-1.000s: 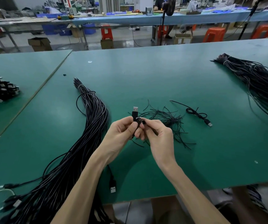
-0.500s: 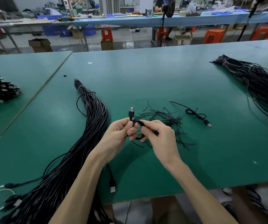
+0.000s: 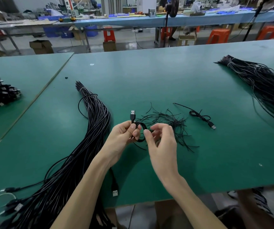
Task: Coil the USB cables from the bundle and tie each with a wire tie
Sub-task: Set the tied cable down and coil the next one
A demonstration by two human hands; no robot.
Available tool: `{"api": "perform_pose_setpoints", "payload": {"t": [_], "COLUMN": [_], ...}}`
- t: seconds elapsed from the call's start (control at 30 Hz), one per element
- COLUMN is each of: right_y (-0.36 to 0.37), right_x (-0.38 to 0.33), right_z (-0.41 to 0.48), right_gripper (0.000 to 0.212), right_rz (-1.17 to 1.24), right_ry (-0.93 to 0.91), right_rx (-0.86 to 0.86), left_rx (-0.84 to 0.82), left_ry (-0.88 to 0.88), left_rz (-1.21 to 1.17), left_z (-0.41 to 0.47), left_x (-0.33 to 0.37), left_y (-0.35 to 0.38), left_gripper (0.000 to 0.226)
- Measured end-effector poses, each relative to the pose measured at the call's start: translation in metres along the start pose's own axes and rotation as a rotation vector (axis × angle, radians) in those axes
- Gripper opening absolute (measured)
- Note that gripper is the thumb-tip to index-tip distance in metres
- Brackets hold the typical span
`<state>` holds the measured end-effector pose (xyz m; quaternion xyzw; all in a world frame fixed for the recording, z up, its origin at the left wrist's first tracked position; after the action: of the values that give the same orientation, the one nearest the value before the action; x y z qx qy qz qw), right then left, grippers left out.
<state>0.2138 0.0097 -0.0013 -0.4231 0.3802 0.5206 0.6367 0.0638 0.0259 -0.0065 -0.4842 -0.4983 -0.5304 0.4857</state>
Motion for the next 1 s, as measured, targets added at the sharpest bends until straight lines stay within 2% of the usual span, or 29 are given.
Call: {"api": "perform_pose_setpoints", "payload": {"t": [0.1,0.2,0.47,0.77,1.0], "right_y": [0.012,0.017,0.011,0.019,0.015], "right_x": [-0.005,-0.006,-0.013,-0.027,-0.023], "right_z": [-0.006,-0.006,0.001,0.002,0.005], "right_gripper": [0.017,0.02,0.014,0.015,0.013], "right_rz": [-0.021,-0.105,-0.241,-0.451,-0.551], "right_ry": [0.012,0.053,0.068,-0.078,-0.039], "right_rx": [-0.112,-0.112,-0.165,-0.078,-0.085], "left_rx": [-0.006,-0.028,-0.028,-0.018,0.035], "left_ry": [0.014,0.007,-0.001,0.067,0.068], "left_rz": [0.03,0.008,0.003,0.011,0.063], "left_z": [0.0,-0.002,0.0,-0.001,0.0], "left_x": [-0.001,0.001,-0.002,-0.002,-0.004], "left_y": [0.003,0.005,0.0,-0.001,-0.004], "left_gripper": [0.025,0.039,0.019,0.015,0.027]}}
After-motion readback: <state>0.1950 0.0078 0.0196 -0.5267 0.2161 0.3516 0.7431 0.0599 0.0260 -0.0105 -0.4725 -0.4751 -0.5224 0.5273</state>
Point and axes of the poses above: each hand's wrist, its own z-axis towards the middle knuckle, its own y-axis out of the palm, x = y × z, the point moved 3 cm from there along z, towards the middle knuckle, and after that the axes turned 7 degrees about z, right-handed, at the moved point
